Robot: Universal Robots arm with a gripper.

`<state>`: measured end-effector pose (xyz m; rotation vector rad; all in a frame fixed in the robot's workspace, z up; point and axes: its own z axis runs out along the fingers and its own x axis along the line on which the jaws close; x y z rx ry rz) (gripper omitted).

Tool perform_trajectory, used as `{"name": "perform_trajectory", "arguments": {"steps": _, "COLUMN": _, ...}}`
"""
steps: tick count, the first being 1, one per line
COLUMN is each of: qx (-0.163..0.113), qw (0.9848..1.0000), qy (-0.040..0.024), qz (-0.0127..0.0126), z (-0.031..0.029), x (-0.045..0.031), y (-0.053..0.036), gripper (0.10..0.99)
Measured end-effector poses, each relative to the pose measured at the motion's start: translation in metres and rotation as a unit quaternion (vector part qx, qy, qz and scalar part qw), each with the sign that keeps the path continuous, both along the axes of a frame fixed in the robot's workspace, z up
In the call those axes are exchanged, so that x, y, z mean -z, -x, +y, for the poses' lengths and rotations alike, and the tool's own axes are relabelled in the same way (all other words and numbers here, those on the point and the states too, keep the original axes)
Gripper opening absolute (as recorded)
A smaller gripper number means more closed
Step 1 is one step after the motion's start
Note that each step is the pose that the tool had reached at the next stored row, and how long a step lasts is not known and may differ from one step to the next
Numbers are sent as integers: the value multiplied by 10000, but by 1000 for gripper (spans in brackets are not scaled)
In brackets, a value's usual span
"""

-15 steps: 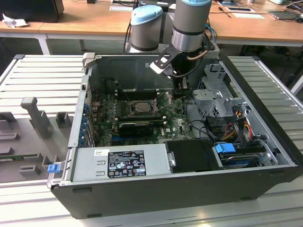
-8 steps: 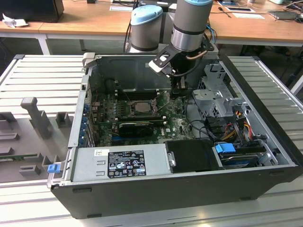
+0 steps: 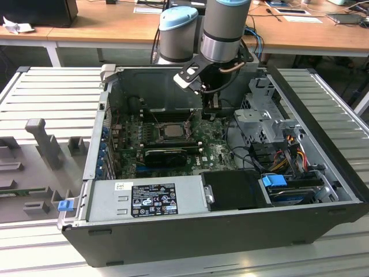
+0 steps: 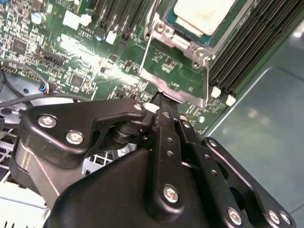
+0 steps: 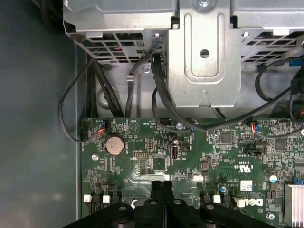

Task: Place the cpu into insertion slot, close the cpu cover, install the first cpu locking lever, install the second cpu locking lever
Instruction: 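Close the cpu cover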

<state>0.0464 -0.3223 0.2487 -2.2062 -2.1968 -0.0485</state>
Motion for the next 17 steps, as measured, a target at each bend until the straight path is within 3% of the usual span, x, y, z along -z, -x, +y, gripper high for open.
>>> {"name": "perform_trajectory", "arguments": {"steps": 8, "qx": 1, "qw": 10000, "qy": 0, "qz": 0, "z": 0, "x": 0, "y": 162, "gripper": 106}}
{"name": "perform_trajectory", "arguments": {"steps": 17, "qx": 1, "qw": 10000, "qy": 0, "qz": 0, "z": 0, "x": 0, "y": 268, "gripper": 106}}
